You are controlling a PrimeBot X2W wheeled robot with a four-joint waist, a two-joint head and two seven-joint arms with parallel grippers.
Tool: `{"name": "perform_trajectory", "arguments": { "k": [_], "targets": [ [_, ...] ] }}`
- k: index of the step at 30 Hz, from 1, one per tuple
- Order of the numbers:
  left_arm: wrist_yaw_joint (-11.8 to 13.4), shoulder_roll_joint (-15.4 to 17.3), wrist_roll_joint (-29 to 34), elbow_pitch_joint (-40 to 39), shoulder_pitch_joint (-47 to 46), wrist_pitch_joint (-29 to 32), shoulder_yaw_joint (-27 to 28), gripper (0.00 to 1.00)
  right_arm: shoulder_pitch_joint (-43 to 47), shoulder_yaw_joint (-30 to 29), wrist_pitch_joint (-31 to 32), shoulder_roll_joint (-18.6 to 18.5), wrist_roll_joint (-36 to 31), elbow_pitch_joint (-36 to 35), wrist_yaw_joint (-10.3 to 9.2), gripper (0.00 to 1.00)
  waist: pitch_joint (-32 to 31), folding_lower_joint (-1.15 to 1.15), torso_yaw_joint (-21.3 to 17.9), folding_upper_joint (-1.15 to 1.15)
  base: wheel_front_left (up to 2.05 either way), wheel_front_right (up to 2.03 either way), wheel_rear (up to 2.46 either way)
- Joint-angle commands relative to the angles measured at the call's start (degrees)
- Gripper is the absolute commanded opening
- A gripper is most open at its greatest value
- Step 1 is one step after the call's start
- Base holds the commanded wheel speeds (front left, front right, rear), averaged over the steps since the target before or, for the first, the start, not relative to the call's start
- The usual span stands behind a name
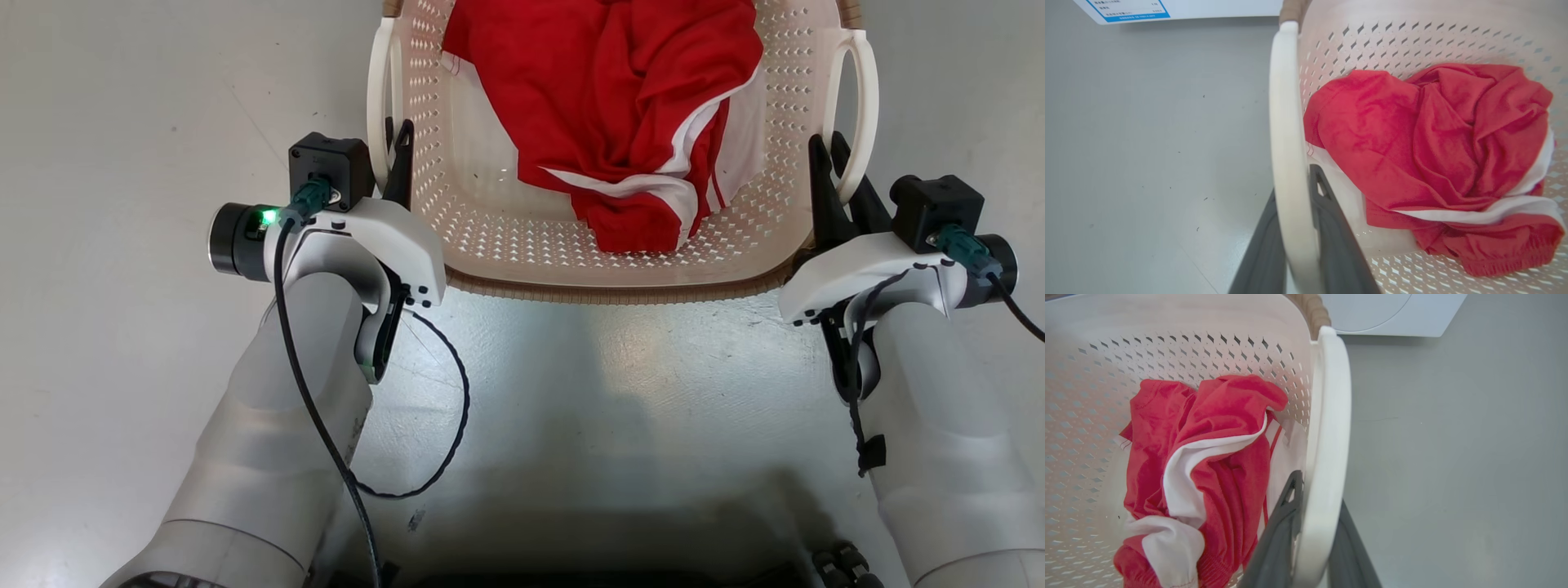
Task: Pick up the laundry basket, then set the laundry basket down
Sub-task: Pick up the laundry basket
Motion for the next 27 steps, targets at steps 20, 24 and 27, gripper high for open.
{"name": "perform_trajectory", "arguments": {
  "k": [20, 24, 27],
  "targets": [
    [1.21, 1.38, -2.61, 3.40, 3.85, -0.35, -2.62, 0.00, 1.07, 8.37, -0.25, 0.72, 1.64, 10.91, 0.43, 0.00, -9.76, 0.00, -0.35, 0.00, 0.00, 0.00, 0.00],
    [1.34, 1.38, -3.52, 4.77, 5.81, -0.35, -3.07, 0.00, 0.28, 9.59, -0.23, 0.72, 1.86, 14.97, 0.43, 0.00, -13.84, 0.00, -0.85, 0.00, 0.00, 0.00, 0.00],
    [1.34, 1.38, -3.86, 5.81, 7.66, -0.35, -3.11, 0.00, -0.23, 10.50, -0.15, 0.72, 2.85, 17.48, 0.43, 0.00, -17.07, 0.00, -1.39, 0.00, 0.00, 0.00, 0.00]
  ]
}}
